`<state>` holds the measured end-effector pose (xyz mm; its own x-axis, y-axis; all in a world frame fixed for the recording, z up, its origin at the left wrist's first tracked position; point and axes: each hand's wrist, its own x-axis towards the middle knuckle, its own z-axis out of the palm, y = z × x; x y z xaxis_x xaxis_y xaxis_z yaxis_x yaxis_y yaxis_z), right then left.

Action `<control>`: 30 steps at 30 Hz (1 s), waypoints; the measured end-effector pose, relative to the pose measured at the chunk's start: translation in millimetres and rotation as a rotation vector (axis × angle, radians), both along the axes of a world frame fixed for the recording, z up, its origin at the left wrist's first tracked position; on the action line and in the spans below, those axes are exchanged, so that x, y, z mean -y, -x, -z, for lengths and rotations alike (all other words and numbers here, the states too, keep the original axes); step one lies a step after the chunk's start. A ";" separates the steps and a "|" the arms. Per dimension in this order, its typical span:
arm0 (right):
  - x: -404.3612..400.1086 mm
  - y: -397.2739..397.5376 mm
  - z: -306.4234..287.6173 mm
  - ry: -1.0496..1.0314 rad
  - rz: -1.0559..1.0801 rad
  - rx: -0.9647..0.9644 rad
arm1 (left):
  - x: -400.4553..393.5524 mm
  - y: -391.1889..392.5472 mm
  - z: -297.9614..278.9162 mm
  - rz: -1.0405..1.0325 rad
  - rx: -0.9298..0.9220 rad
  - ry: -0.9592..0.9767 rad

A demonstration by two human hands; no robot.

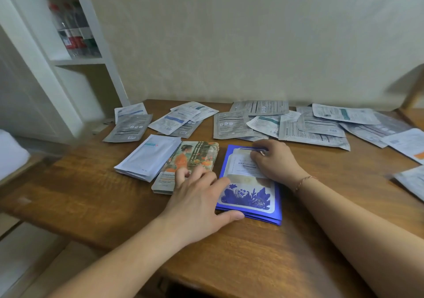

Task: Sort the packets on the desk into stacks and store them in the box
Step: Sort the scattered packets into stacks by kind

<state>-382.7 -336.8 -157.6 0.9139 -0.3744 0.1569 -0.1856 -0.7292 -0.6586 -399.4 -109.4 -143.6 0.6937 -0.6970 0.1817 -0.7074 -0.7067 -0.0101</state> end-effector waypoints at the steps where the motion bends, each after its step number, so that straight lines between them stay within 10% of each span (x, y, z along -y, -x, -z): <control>1: -2.3 2.9 -1.6 -0.033 0.028 0.022 | -0.8 -0.3 0.3 0.005 0.005 0.010; 13: -25.7 62.7 -8.7 -1.265 0.249 0.236 | 14.1 -8.3 -2.2 0.122 -0.157 -0.026; 19: -34.4 67.5 -12.1 -1.086 0.180 0.195 | 15.1 -6.6 0.4 0.117 -0.196 0.029; 24: 4.3 39.5 -28.3 -0.217 0.127 0.093 | 17.6 -6.4 -1.0 0.076 -0.165 -0.008; 30: 2.9 2.9 -33.0 0.249 -0.144 -0.276 | 22.4 -3.1 0.0 0.043 -0.119 0.022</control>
